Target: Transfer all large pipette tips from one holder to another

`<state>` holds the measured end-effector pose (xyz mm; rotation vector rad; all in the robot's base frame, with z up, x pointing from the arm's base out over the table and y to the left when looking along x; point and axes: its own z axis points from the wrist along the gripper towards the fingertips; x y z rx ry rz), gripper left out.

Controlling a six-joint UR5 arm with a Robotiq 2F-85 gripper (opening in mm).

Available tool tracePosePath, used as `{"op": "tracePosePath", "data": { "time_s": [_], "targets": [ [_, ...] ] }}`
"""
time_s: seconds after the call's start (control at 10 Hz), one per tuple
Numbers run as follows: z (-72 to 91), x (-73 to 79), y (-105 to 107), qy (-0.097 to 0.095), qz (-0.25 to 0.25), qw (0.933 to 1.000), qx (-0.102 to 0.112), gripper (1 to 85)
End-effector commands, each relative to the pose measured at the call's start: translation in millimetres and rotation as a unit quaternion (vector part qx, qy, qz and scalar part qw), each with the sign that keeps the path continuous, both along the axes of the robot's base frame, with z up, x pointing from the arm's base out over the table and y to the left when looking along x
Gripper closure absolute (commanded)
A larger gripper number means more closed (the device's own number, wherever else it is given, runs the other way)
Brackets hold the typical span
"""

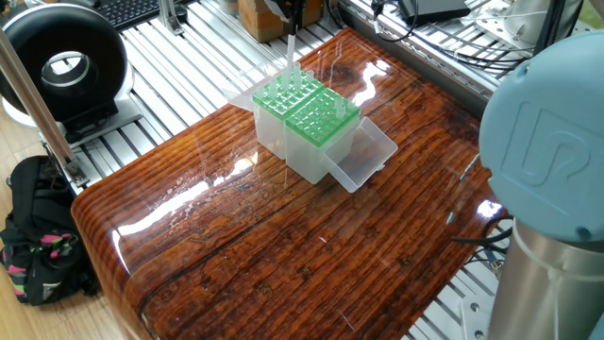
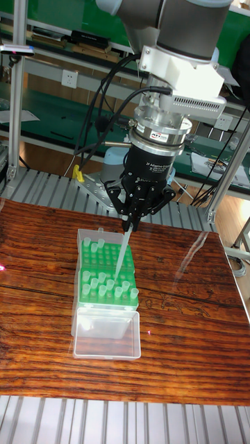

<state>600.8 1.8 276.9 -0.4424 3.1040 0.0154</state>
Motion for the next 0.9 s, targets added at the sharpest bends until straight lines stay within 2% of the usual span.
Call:
{"op": "tracePosePath", "data": {
  "time_s": [0.0,0.8],
  "targets": [
    [0.5,0.8,4.0,-0.002,0.001,1.0000,0.009,74.0],
    [-2.9,4.1,6.1,-0.005,0.001,0.9999,0.010,74.0]
  ]
}}
